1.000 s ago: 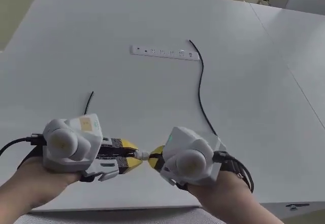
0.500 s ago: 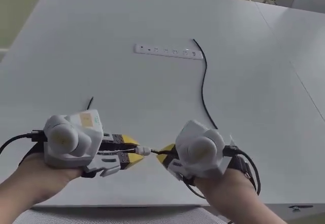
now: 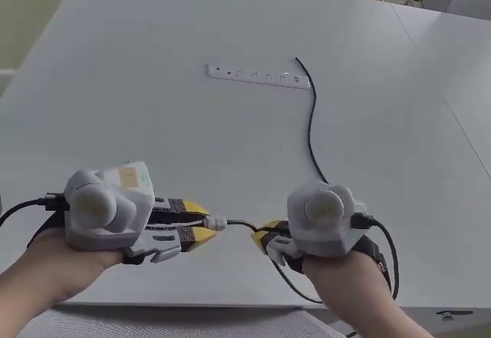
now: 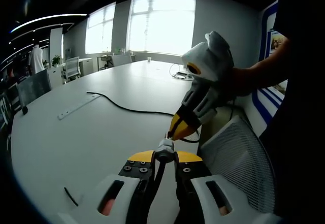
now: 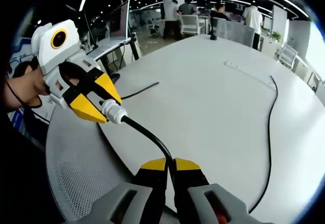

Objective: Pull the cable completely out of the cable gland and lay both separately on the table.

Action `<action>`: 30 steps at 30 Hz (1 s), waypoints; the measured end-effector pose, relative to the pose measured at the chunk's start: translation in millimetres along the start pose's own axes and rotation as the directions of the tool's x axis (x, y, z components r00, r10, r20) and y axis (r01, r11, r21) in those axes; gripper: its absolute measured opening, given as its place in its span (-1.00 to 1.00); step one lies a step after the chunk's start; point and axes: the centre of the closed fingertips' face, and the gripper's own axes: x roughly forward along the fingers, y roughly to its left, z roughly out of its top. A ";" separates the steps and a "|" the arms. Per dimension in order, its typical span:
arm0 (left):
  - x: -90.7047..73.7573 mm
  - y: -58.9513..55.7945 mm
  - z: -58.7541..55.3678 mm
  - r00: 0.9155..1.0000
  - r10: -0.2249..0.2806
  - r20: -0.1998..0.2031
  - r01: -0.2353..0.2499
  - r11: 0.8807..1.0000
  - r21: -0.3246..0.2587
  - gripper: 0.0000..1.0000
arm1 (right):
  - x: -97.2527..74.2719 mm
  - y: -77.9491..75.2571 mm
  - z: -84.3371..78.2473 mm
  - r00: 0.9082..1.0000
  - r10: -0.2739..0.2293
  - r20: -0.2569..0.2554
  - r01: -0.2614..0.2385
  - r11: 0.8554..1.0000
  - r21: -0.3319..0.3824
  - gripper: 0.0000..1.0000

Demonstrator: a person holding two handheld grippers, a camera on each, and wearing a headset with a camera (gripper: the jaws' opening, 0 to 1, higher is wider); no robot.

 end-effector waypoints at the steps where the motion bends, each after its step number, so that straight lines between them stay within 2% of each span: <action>1: -0.1 -0.2 0.0 1.000 0.000 -0.001 0.000 1.000 0.001 -0.70 | 0.2 -1.0 -0.8 1.000 0.001 -0.001 -0.001 1.000 0.007 -1.00; 4: 0.0 0.0 0.2 1.000 -0.002 -0.001 0.002 1.000 0.002 -0.70 | 0.3 -1.2 -2.5 1.000 0.007 0.001 -0.007 0.999 0.034 -1.00; 8: 0.6 1.5 0.7 1.000 -0.001 -0.002 0.001 1.000 0.002 -0.70 | 1.5 1.2 -3.0 1.000 0.009 -0.007 -0.009 1.000 0.019 -1.00; 12: -0.7 4.5 0.6 1.000 -0.001 -0.001 0.001 1.000 -0.001 -0.70 | 0.2 1.0 -0.6 1.000 0.009 0.009 -0.009 1.000 0.017 -1.00; 13: -1.1 5.7 0.0 1.000 0.000 0.000 0.000 1.000 -0.001 -0.70 | -1.2 -0.3 2.5 1.000 -0.002 0.031 0.002 1.000 0.007 -1.00; 16: -2.4 7.3 -0.4 1.000 0.001 -0.001 -0.001 1.000 -0.006 -0.70 | -0.6 1.2 2.5 0.999 0.012 0.033 -0.012 1.000 0.000 -1.00; 18: -2.8 7.7 -1.3 1.000 -0.001 -0.003 0.001 1.000 -0.006 -0.70 | 0.1 3.7 2.8 0.999 0.029 0.041 -0.027 0.998 -0.051 -1.00; 19: -2.8 7.9 -1.9 1.000 -0.002 -0.004 0.001 1.000 -0.005 -0.70 | -1.1 0.8 6.1 0.998 0.008 0.060 -0.002 0.996 -0.088 -1.00; 20: -3.0 7.7 -2.0 1.000 -0.004 -0.004 0.004 1.000 -0.009 -0.70 | -2.2 3.1 6.8 0.998 0.013 0.064 -0.006 0.995 -0.100 -1.00; 22: -3.2 7.4 -2.1 1.000 -0.006 -0.004 0.006 1.000 -0.010 -0.70 | -2.6 8.2 7.6 0.998 0.037 0.059 -0.032 0.996 -0.081 -0.99; 27: -2.7 6.9 -4.5 1.000 -0.014 -0.008 0.014 1.000 -0.002 -0.70 | -5.2 10.7 13.5 0.997 0.026 0.077 -0.019 0.996 -0.085 -0.94; 30: -3.4 6.1 -3.2 1.000 -0.020 -0.005 0.020 1.000 0.005 -0.70 | -11.0 17.5 19.9 0.996 0.027 0.091 -0.016 0.992 -0.123 -0.81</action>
